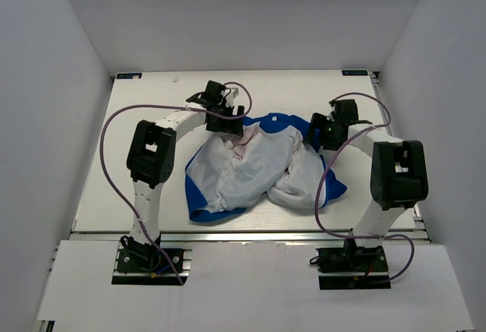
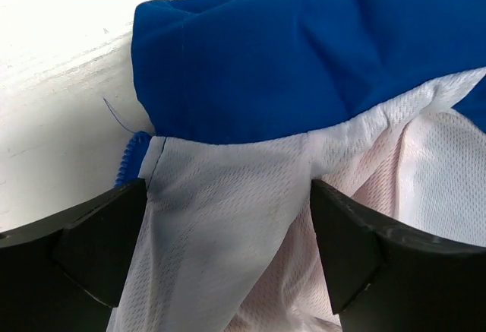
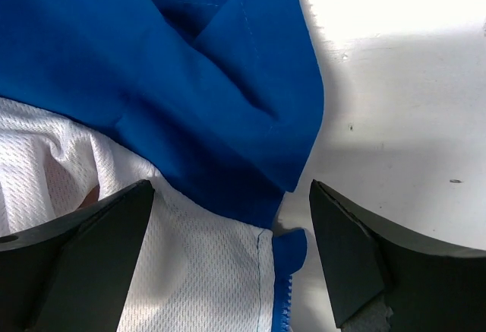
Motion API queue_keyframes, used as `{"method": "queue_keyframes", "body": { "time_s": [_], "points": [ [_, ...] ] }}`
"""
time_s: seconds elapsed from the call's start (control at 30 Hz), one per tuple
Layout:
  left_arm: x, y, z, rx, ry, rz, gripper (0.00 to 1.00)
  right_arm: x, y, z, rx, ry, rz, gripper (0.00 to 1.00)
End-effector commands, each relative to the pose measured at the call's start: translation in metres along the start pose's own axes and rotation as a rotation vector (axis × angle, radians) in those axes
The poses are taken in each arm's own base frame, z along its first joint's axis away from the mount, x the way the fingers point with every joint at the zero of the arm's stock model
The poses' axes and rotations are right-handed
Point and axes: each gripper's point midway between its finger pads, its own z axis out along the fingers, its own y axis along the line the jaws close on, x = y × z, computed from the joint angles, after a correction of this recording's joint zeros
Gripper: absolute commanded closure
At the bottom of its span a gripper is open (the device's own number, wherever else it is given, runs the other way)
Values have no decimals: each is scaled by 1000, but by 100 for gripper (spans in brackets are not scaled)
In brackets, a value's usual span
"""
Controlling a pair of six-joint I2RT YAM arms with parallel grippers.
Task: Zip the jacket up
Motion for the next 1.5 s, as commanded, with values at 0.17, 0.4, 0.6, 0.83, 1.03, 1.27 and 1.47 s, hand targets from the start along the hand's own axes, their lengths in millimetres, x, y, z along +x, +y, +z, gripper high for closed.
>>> {"method": "queue_keyframes", "body": {
  "time_s": [0.17, 0.4, 0.6, 0.83, 1.03, 1.27, 1.47],
  "points": [
    [-34, -20, -67, 34, -125, 75, 2, -28, 19, -17, -93, -104, -91, 11],
    [-66, 20, -99, -79, -217, -24, 2, -33, 27, -43, -115, -155, -130, 11],
    [-79, 56, -56, -10, -178, -106, 2, -40, 15, -58, -82, -184, -75, 11],
    [-73, 33, -20, 202, -160, 8, 2, -37, -3, -59, -39, -167, 6, 11],
    [-54, 27, 3, 129, -130, 49, 2, -29, -1, -49, -64, -142, 21, 11],
    [-26, 36, 46, -137, 4, 124, 25, -20, -3, -36, -77, -112, 29, 11],
    [-22, 32, 51, -119, 6, 100, 67, -6, -1, -18, -111, -66, -21, 11]
  ]
}}
